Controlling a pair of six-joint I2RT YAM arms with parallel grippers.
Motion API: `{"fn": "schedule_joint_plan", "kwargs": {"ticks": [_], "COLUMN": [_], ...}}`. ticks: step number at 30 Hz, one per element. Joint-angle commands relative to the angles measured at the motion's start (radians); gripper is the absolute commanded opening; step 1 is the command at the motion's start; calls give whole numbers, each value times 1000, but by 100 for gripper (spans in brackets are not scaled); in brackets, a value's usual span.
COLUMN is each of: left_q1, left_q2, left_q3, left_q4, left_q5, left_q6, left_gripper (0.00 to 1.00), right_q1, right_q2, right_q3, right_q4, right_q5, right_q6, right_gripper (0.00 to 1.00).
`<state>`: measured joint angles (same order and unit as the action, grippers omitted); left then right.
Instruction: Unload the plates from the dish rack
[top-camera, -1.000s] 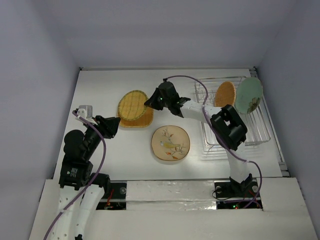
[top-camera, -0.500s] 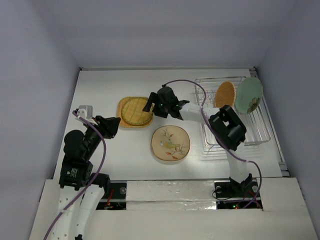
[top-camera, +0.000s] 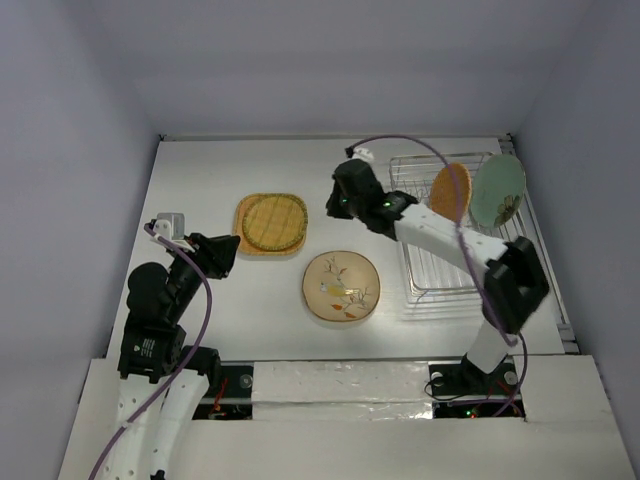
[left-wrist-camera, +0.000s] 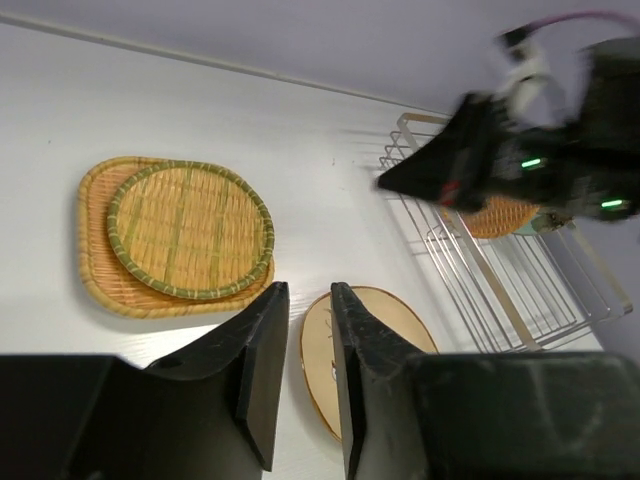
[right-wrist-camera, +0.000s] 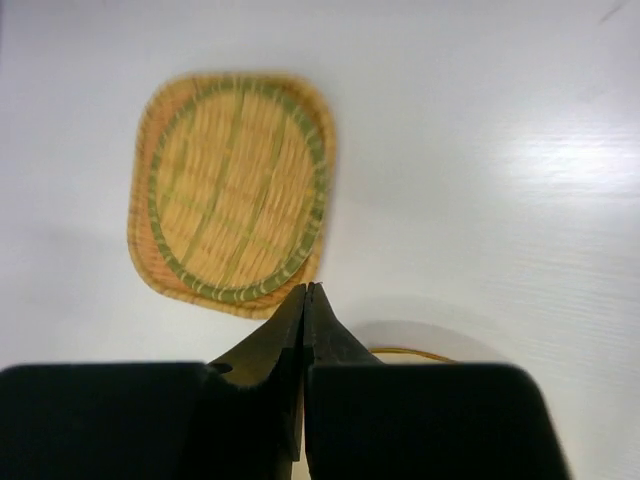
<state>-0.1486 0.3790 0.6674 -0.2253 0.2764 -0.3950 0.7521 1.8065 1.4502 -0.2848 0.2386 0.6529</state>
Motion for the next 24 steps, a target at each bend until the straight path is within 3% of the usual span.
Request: {"fn": "schedule_joint_plan", "kwargs": {"ticks": [1,6,7,8,11,16,24], "left_q1": [7,7,7,7,7,7,-2], "left_q2": [-12,-28,-29,-29,-29,-31,-32], "left_q3": [-5,-6,-6,-6,-8,-6,-5], "left_q4": [50,49,49,49,53,50,47], "left_q5": [3,-11,-13,-9,1,3,0], "left_q6": [-4,-4,-5,-5,-5,-4,-4], "left_gripper": [21,2,0,0,1,21,23], "right_q1": [-71,-296,-380,-420,-554,-675,-708], "right_q2": [-244,-495,-557,-582,-622,-546,-388], "right_q3": [-68,-232,-256,-302,-344,-361,-321], "right_q4": [-56,-125,-128,-129,-126,-65,15], "right_q5": [244,335,341,355,340,206,128], "right_q6": [-114,-171,-196,-205,-245,-262,-269], "right_gripper": [0,1,13,42,74,71,48]}}
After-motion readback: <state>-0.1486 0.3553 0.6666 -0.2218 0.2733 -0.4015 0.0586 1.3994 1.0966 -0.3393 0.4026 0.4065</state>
